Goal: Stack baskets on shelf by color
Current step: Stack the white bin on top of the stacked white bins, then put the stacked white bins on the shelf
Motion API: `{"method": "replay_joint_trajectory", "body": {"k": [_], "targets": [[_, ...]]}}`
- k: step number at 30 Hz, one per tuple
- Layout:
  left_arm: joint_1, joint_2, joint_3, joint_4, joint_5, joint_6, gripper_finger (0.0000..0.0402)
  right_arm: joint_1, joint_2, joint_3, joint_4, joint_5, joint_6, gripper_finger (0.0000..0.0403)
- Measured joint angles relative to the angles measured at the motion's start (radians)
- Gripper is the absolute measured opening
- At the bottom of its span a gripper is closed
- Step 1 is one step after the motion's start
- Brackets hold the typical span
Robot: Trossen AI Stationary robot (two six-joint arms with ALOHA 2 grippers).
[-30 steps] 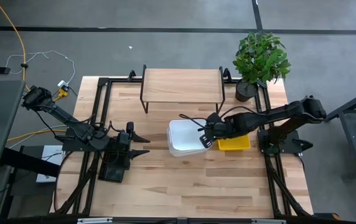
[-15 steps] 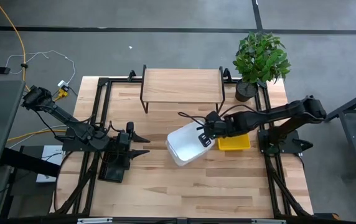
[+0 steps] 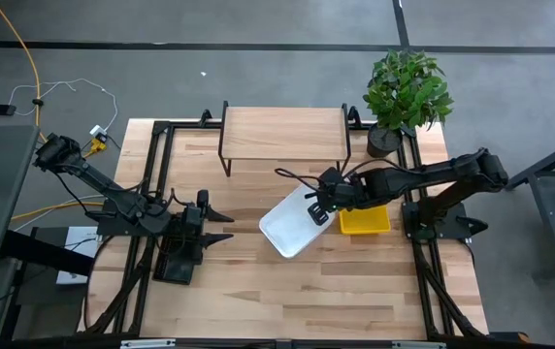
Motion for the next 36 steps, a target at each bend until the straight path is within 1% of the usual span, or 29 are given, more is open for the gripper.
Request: {"method": "replay_joint_trajectory", "body": {"k": [5, 8, 10, 17, 19, 22, 25, 28, 31, 34, 36], "targets": [[0.0, 0.0, 0.0, 0.0, 0.0, 0.0, 0.0176, 0.0, 0.042, 0.0, 0.001, -0.02, 0.002, 0.0], [0.0, 0.0, 0.0, 0.0, 0.0, 0.0, 0.0176, -0.002, 0.079, 0.0, 0.003, -0.062, -0.002, 0.0], [0.0, 0.0, 0.0, 0.0, 0.0, 0.0, 0.0176, -0.004, 0.092, 0.0, 0.006, -0.072, -0.016, 0.0], [0.0, 0.0, 0.0, -0.004, 0.0, 0.0, 0.0176, -0.002, 0.089, 0.0, 0.006, -0.026, -0.039, 0.0001], [0.0, 0.0, 0.0, -0.004, 0.0, 0.0, 0.0176, -0.001, 0.086, 0.0, 0.002, -0.024, -0.052, 0.0007], [0.0, 0.0, 0.0, -0.004, 0.0, 0.0, 0.0176, 0.005, 0.081, 0.0, -0.013, 0.0, -0.054, 0.0034], [0.0, 0.0, 0.0, -0.004, 0.0, 0.0, 0.0176, 0.02, 0.071, 0.0, -0.024, 0.035, -0.068, 0.0075], [0.0, 0.0, 0.0, -0.004, 0.0, 0.0, 0.0176, 0.033, 0.061, 0.004, -0.032, 0.02, -0.091, 0.012], [0.0, 0.0, 0.0, -0.008, 0.0, 0.0, 0.0176, 0.056, 0.057, 0.026, -0.088, 0.002, -0.117, 0.0157], [0.0, 0.0, 0.0, -0.011, 0.0, 0.0, 0.0176, 0.102, 0.056, 0.028, -0.104, 0.006, -0.142, 0.0182], [0.0, 0.0, 0.0, -0.012, 0.0, 0.0, 0.0176, 0.136, 0.056, 0.024, -0.094, -0.027, -0.173, 0.0191]]}}
